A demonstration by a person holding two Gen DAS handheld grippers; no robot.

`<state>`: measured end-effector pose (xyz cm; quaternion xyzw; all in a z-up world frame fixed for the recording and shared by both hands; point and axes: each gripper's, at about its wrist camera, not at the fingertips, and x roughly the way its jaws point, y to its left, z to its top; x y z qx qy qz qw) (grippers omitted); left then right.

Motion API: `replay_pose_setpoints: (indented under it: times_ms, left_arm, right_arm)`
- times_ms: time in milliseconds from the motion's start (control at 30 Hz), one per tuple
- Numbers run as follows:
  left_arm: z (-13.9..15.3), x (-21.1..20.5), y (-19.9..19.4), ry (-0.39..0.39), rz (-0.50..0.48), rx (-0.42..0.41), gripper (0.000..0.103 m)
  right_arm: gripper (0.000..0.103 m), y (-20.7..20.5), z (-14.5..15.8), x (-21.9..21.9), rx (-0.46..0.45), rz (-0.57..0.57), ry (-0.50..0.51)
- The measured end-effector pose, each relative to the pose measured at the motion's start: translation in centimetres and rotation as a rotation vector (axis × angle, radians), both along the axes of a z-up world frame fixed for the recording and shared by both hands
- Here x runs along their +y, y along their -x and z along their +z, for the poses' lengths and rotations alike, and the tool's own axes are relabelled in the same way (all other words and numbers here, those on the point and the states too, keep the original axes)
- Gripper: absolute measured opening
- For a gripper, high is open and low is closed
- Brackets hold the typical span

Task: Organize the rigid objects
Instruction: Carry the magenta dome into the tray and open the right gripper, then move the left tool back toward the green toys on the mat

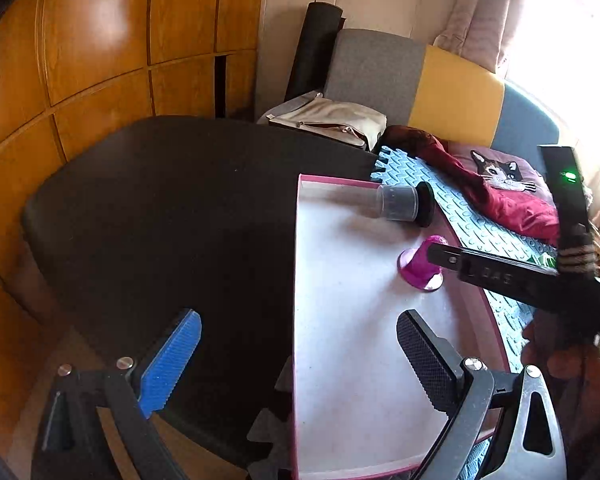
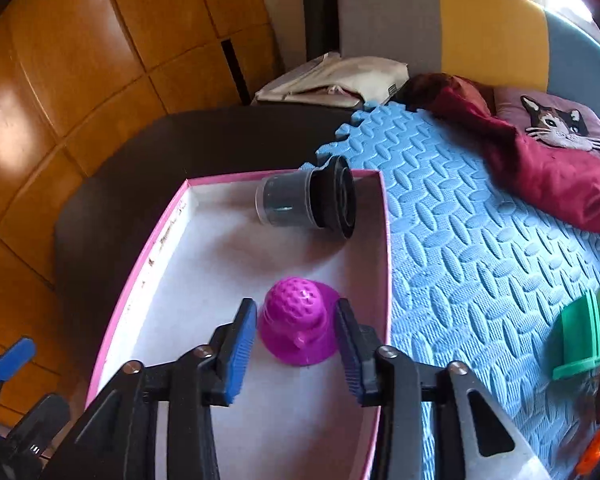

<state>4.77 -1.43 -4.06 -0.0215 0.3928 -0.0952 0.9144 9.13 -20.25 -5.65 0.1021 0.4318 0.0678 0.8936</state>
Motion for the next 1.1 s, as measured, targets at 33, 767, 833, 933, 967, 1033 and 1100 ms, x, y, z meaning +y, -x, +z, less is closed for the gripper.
replay_pose_setpoints:
  times_ms: [33,767,833,933,967,1033,1100]
  left_arm:
    - [0.0,-0.1,0.1,-0.001,-0.001,-0.003,0.099]
    - [2.9,-3.4,3.5,-0.048,-0.139,-0.14,0.103]
    - [3.0,-3.8,3.7,-0.035,-0.153,-0.137,0.103]
    - [3.0,-4.6,3.9,-0.043,-0.17,-0.135,0.103]
    - [3.0,-4.8,4.1,-0.05,-0.178,-0.139,0.103]
    - [3.0,-5.4,4.3,-0.059,-0.196,-0.143,0.103]
    - [3.0,-6.1,4.4,-0.063,-0.226,-0.133,0.103]
  right_arm:
    - [0.044,0.6,0.2,-0.3,-0.011,-0.01,-0.009]
    - [0.046,12.8,3.4,-5.9,-0.165,-0.21,0.148]
    - [0.046,13.8,3.6,-7.2,-0.169,-0.247,0.152]
    - [0.046,15.1,4.0,-9.5,-0.175,-0.302,0.148]
    - [0.046,15.6,4.2,-10.3,-0.178,-0.319,0.149]
    - [0.046,16.6,4.5,-12.1,-0.181,-0.359,0.151]
    - [0.046,17.6,4.7,-14.2,-0.18,-0.404,0.151]
